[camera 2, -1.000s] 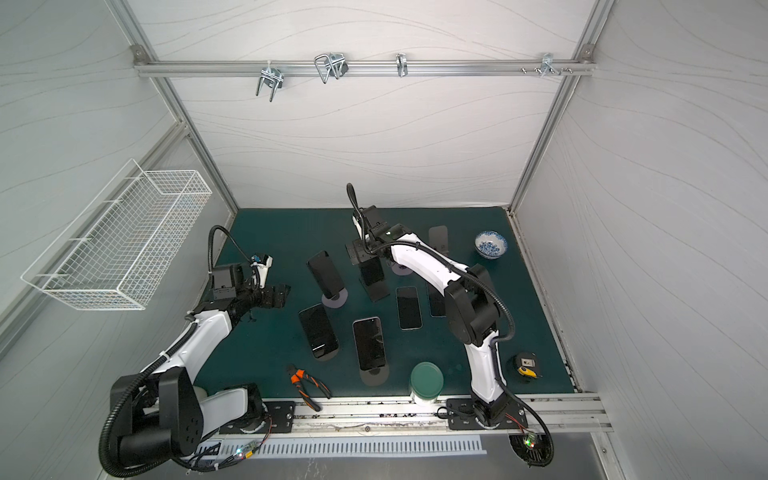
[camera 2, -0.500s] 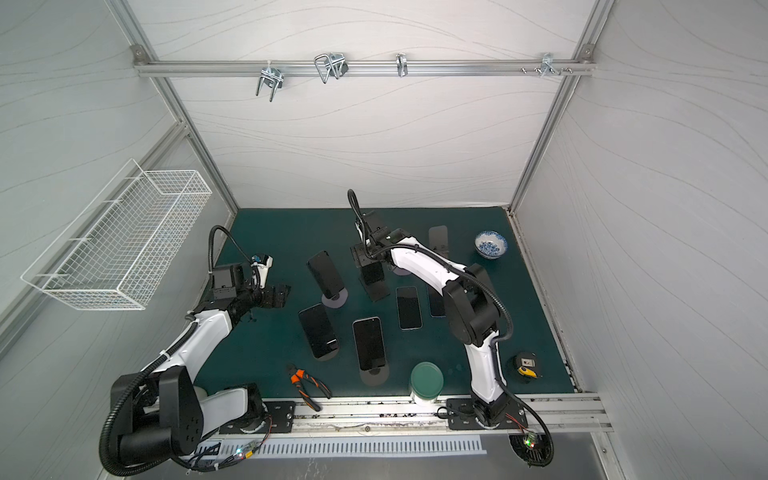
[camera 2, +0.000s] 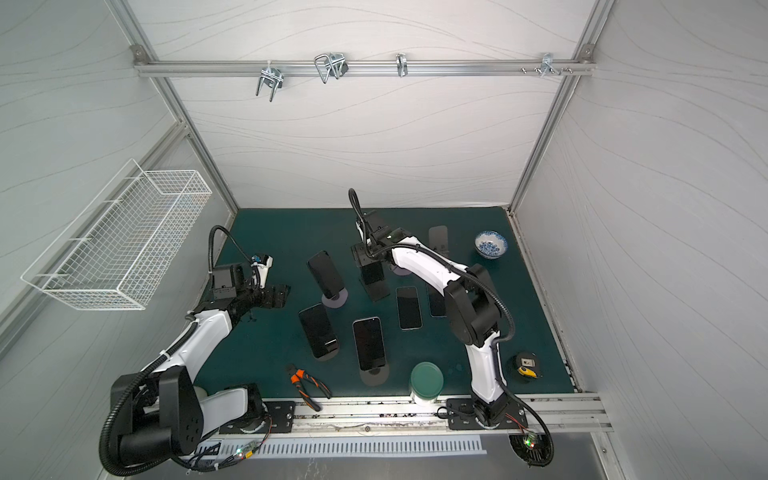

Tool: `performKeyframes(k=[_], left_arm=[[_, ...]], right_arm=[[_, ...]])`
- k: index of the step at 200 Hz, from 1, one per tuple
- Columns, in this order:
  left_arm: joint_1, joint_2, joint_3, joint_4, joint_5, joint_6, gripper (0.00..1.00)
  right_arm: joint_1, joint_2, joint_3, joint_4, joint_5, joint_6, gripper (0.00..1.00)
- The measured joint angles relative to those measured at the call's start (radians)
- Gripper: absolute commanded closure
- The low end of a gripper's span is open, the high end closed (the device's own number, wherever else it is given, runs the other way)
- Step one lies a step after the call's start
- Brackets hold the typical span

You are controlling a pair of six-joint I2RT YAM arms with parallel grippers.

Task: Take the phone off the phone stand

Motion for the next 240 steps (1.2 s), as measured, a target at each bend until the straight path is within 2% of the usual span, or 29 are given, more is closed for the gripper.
performKeyframes(k=[138,192,240], left_arm=[[0.0,0.015,0.0,0.0,-0.001,-0.002,0.0],[0.0,0.015,0.0,0.0,-0.001,-0.003,0.0],[0.0,0.014,0.0,0.0,-0.002,-0.003,0.0]], right_arm=[[0.014,-0.186,0.034,-0.117,0.02,-0.037,0.38],[0.021,-0.386,-0.089,-0.142,0.031,-0.017,0.39],[0.054,-0.467,-0.235,-0.147,0.027,0.027,0.4]])
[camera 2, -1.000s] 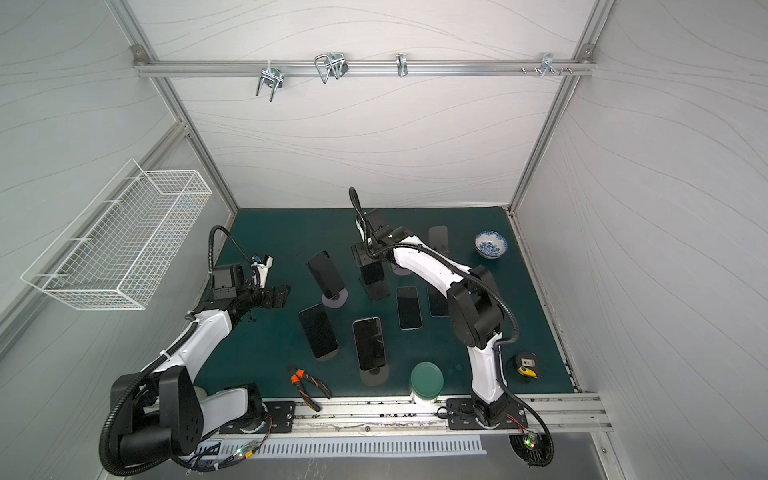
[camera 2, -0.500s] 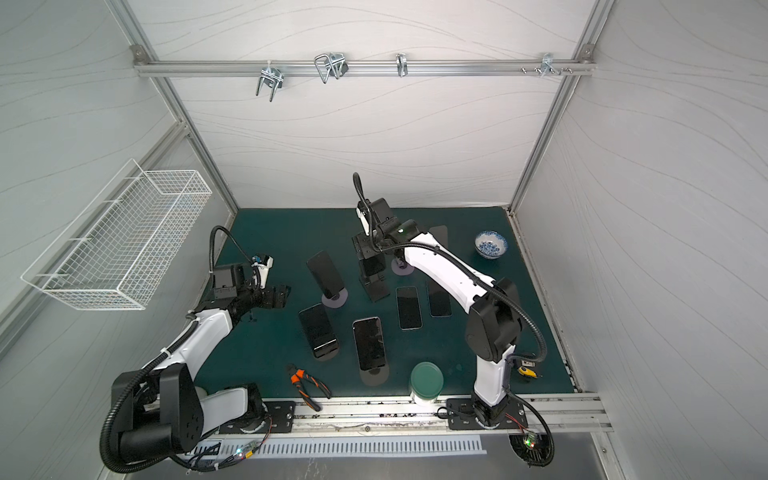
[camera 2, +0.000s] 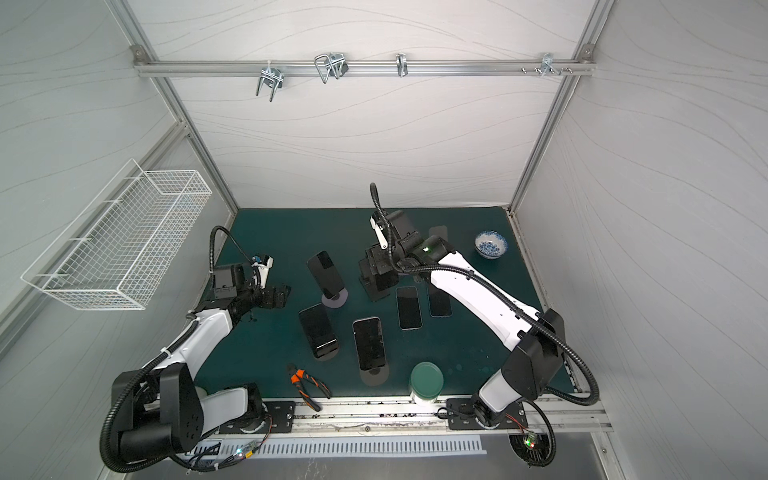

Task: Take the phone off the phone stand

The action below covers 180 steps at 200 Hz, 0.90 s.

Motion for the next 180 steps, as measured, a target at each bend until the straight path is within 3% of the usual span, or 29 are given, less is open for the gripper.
performKeyframes(k=[71,180], left_arm=[[0.0,0.0,0.0,0.0,-0.005,0.0,0.0],[0.0,0.0,0.0,0.0,-0.006,0.0,0.0]], right_arm=[[0.028,-0.053,-0.182,0.07,0.007,0.058,0.43],[0.093,-0.044,-0.287,0.183,0.014,0.154,0.44]])
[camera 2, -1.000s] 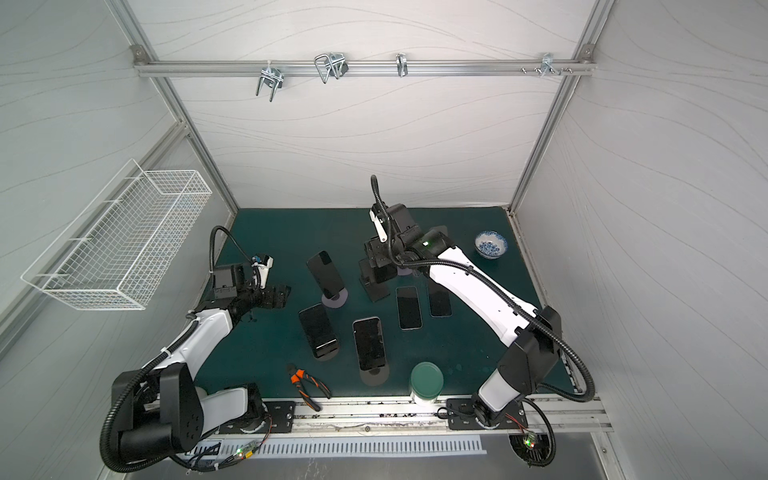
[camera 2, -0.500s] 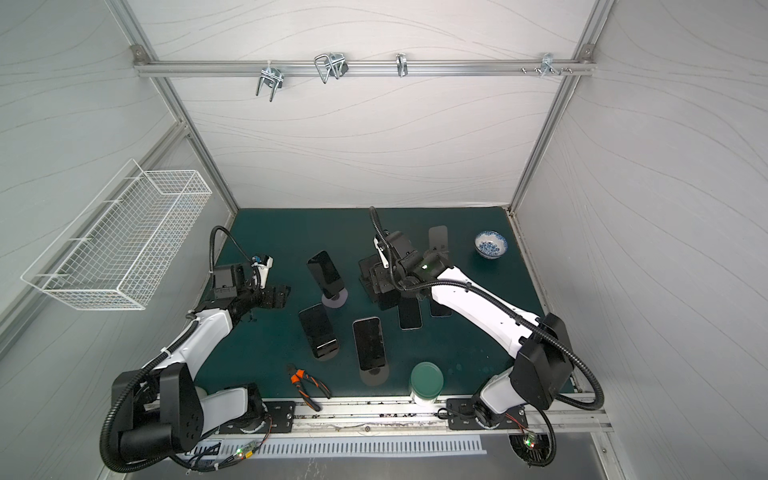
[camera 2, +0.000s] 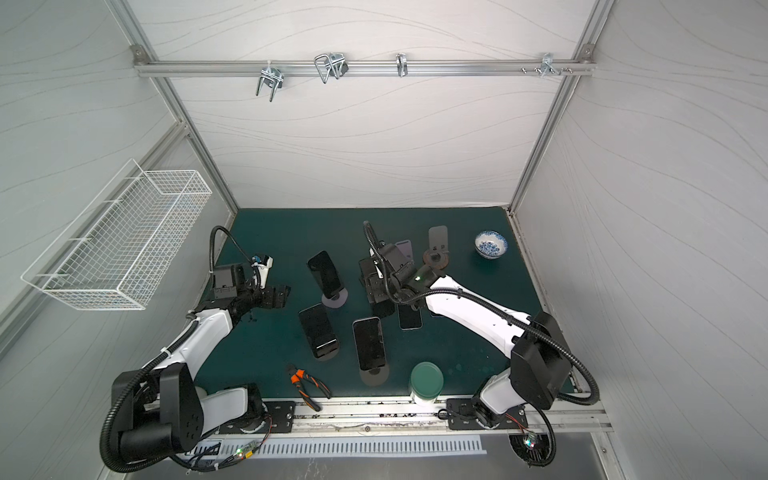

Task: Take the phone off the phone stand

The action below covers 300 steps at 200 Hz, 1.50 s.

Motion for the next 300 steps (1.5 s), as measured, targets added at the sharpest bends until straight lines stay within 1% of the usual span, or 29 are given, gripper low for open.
performKeyframes(k=[71,146,231,300], left_arm=[[0.0,0.0,0.0,0.0,0.0,0.0,0.0],[0.0,0.0,0.0,0.0,0.0,0.0,0.0],[0.0,0.0,0.0,0.0,0.0,0.0,0.0],[0.0,0.0,0.0,0.0,0.0,0.0,0.01]], right_arm=[[0.02,0.011,-0.079,0.015,0.0,0.057,0.44],[0.024,0.063,-0.119,0.047,0.001,0.107,0.44],[0.024,0.105,-0.157,0.09,0.017,0.107,0.44],[0.026,0.112,-0.164,0.09,0.084,0.07,0.44]])
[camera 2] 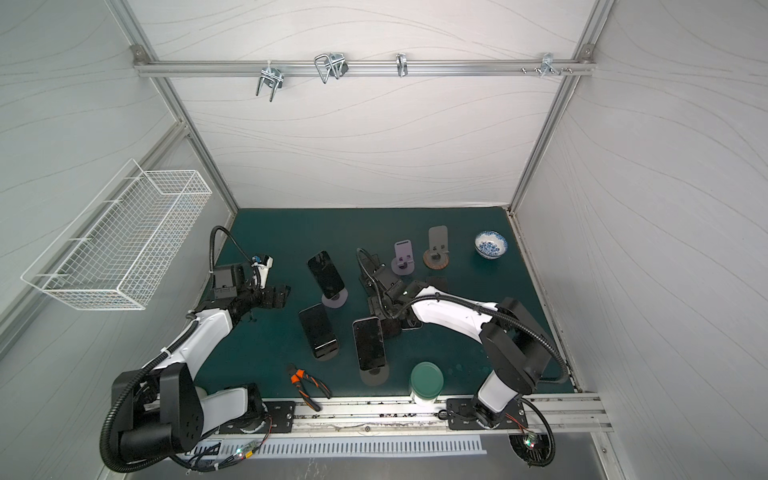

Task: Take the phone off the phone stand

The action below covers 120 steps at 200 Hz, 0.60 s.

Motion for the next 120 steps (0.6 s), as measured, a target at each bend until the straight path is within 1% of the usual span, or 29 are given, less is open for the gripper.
performKeyframes(k=[43,92,120], left_arm=[[0.0,0.0,0.0,0.0,0.0,0.0,0.01],[0.0,0.0,0.0,0.0,0.0,0.0,0.01],[0.0,0.0,0.0,0.0,0.0,0.0,0.01]], right_arm=[[0.0,0.001,0.0,0.001,0.009,-0.009,0.44],[-0.001,0.013,0.008,0.029,-0.025,-0.001,0.44],[-0.024,0.024,0.015,0.052,-0.045,-0.001,0.44]])
